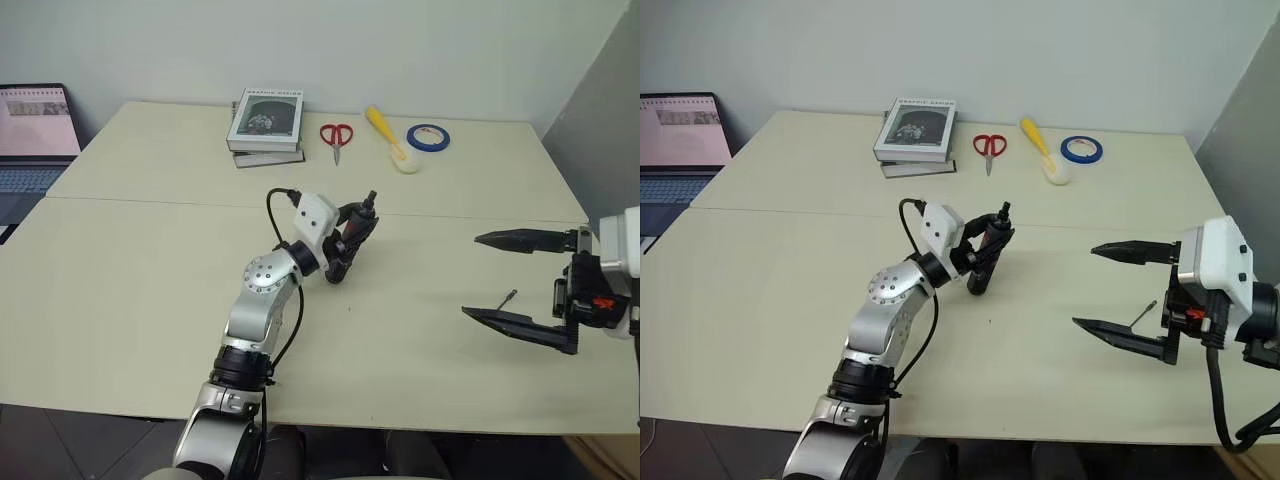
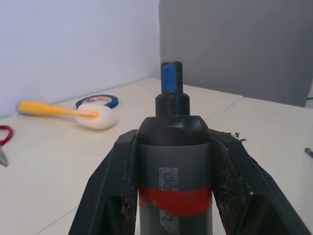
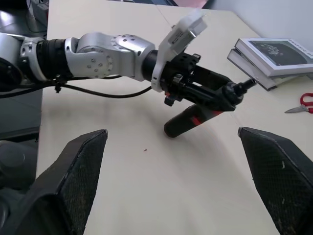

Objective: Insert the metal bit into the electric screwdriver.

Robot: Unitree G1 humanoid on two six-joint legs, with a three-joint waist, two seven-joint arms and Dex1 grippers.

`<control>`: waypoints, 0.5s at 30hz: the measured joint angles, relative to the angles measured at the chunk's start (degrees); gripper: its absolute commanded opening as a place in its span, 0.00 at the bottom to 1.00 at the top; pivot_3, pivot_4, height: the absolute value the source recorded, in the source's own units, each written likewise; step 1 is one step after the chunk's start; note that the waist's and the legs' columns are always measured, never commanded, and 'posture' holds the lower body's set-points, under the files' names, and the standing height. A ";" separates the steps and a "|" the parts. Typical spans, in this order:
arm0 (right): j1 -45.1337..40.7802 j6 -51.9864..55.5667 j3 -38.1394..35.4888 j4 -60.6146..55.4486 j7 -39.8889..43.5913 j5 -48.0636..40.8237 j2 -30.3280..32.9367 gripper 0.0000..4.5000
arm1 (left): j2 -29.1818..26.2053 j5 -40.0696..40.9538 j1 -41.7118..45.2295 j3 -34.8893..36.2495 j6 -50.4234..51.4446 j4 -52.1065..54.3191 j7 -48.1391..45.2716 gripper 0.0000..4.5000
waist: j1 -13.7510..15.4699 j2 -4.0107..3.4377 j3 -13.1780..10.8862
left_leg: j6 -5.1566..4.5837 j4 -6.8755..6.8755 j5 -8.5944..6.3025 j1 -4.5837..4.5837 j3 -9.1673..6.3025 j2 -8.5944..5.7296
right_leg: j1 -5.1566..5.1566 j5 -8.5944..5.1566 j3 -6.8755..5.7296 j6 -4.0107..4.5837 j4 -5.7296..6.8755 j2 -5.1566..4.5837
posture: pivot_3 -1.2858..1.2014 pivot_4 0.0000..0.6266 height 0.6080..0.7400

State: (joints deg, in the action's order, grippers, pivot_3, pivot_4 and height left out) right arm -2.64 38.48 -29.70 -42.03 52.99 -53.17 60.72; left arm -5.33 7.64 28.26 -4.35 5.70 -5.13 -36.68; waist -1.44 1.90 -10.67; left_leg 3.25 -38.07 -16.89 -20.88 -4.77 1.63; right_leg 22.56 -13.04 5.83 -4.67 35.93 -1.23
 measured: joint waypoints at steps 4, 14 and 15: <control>-2.96 1.01 1.92 0.41 -2.59 -1.17 -0.14 1.00 | -1.02 0.17 -2.51 -0.07 -1.33 2.32 1.20 0.37 | -0.20 -0.01 0.01 | 0.00 0.02 0.00 0.06 0.00 0.01 | -0.01 -0.01 0.00 0.02 0.02 0.01 | 0.52 0.24 1.00; -4.55 0.73 4.33 1.76 -2.59 -1.35 -0.21 1.00 | -4.31 3.31 -8.33 0.51 2.55 11.26 4.92 0.37 | -0.45 -0.08 0.05 | 0.00 0.00 0.00 0.15 0.01 0.03 | -0.04 -0.07 0.01 0.13 0.06 0.03 | 0.52 0.24 1.00; -4.81 0.64 4.53 1.86 -2.47 -1.31 -0.21 1.00 | -4.53 3.62 -8.54 0.58 2.97 11.71 5.06 0.37 | -0.44 -0.08 0.05 | -0.01 0.00 0.01 0.15 0.01 0.03 | -0.04 -0.09 0.01 0.16 0.06 0.04 | 0.52 0.24 1.00</control>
State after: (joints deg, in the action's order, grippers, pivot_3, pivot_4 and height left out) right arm -7.45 39.12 -25.17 -40.17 50.52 -54.48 60.50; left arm -9.86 11.26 19.72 -3.77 8.67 6.58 -31.62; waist -1.88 1.82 -10.62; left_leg 3.25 -38.08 -16.88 -20.73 -4.76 1.66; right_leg 22.52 -13.13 5.84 -4.51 35.98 -1.19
